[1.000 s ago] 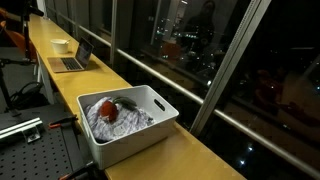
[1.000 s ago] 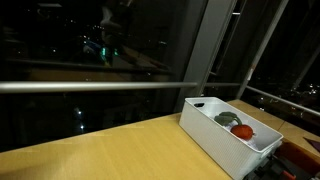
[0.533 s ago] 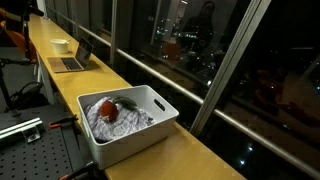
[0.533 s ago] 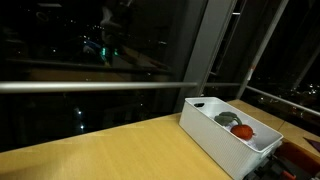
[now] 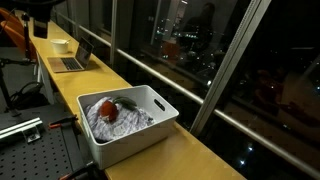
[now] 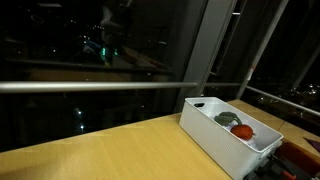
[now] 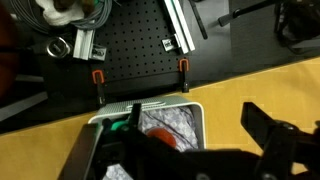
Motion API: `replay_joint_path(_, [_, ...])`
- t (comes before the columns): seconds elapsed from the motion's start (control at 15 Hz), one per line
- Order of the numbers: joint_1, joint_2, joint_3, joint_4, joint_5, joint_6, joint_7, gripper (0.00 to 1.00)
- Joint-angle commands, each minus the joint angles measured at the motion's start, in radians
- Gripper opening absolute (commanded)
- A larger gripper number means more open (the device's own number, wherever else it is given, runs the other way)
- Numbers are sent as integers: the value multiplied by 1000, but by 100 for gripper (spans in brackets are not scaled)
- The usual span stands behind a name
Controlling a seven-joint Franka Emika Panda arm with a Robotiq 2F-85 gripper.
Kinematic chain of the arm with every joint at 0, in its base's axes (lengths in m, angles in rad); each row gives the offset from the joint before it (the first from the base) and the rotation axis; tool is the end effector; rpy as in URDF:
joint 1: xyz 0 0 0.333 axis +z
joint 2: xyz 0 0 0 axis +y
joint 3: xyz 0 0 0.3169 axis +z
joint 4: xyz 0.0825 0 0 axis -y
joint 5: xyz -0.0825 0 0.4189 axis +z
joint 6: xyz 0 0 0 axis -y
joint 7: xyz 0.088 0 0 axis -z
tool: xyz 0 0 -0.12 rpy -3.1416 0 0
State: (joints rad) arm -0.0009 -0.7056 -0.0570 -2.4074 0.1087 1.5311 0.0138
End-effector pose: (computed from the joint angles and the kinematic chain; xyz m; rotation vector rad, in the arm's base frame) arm 0.3499 -0.0091 0.5224 -2.9815 0.0894 0.2535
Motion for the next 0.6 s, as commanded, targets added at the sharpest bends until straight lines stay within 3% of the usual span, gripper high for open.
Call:
replay_joint_path(0.0, [6, 66, 51, -1, -17, 130, -20, 100])
replay_joint_path(0.53, [25, 218, 202, -54, -129, 485, 87, 100])
